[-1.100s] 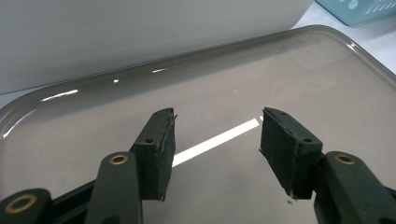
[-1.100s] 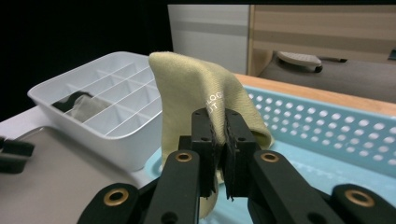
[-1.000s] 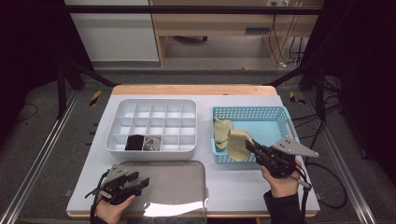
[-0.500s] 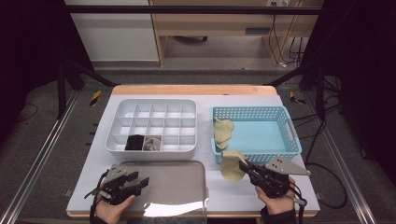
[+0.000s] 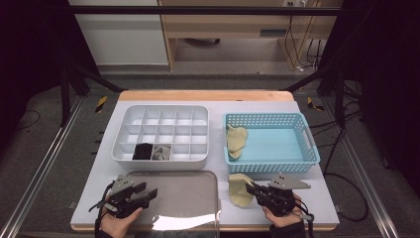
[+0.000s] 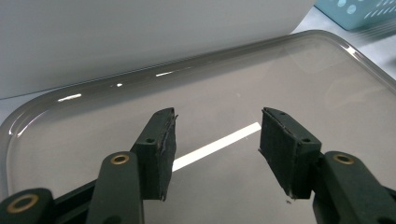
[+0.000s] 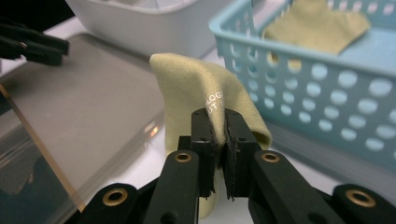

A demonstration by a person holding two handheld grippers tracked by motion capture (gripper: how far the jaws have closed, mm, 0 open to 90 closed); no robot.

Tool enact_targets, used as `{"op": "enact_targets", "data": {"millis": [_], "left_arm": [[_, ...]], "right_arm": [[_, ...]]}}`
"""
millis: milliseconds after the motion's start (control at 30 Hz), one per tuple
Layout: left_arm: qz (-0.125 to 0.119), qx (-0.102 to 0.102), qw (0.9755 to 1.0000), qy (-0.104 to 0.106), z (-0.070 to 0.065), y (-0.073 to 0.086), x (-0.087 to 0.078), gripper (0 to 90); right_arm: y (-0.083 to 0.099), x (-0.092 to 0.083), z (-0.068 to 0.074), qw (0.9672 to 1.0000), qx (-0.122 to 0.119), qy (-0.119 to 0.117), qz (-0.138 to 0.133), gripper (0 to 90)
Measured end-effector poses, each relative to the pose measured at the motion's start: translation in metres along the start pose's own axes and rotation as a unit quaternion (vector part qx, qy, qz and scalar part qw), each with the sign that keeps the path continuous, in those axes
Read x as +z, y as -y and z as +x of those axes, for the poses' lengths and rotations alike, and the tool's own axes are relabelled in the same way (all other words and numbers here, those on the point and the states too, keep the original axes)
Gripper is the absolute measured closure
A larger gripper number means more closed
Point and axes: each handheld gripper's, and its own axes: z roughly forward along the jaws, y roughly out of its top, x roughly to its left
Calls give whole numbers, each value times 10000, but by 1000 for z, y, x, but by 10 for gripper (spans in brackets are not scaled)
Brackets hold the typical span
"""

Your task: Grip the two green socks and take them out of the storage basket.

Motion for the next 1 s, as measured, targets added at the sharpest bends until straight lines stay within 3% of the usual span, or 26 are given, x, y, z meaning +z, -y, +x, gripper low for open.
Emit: {"op": "enact_targets", "data": {"millis": [167,400,600,1000], "left_arm": [[-1,5,10000,-34,0,0,0,445],[-6,8,10000,-25,0,0,0,444],[-15,13,10000,-18,0,0,-1,444],[-4,3,10000,-13,1,0,0,443]], "right_arm": [[10,12,-9,9994,157,48,319,837],[20,26,-11,9980,26,208,593,761],[17,24,-8,9986,-43,310,421,603],[1,2,-7,9985,-101,531,-56,528]]}}
